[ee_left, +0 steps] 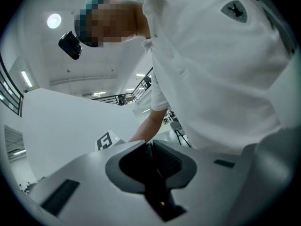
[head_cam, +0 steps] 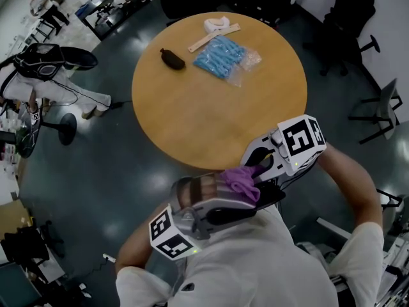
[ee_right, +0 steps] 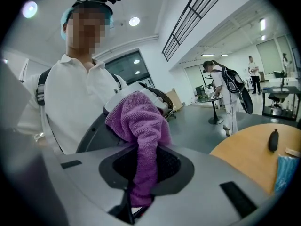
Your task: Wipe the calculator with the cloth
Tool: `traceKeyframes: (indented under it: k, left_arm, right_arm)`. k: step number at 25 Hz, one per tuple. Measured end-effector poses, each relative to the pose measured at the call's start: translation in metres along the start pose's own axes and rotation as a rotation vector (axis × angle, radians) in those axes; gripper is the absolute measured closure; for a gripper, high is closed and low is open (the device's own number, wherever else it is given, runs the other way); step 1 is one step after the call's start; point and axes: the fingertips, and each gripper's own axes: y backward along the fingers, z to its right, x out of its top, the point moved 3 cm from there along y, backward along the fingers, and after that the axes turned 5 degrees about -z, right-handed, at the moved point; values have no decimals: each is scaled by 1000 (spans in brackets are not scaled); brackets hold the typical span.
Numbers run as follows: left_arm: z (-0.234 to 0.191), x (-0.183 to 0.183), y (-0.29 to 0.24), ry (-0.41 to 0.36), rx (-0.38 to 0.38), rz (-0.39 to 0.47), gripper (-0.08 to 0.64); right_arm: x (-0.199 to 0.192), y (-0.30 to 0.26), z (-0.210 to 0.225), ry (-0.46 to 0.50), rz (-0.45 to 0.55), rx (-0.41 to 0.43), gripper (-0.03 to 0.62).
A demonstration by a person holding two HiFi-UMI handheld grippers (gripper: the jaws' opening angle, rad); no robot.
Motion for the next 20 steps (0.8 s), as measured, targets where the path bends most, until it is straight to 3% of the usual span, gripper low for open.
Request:
traceKeyframes:
  k: [8,13,17,20]
  left_arm:
    - [-27,19,12,45,69,89,511]
    - [-29,23,13,61,55,102,511]
    - [-30,31,14,57,57,123,512]
    - [-33,34,16,57,60,140,511]
  right_arm:
    - [-28,-12,6,-93,30,50,522]
    - [-38,-23,6,-122,33,79,522]
    - [-58,-27,11,-134,-41,57,521]
    - [-81,-35,15,-123,-150,29,522]
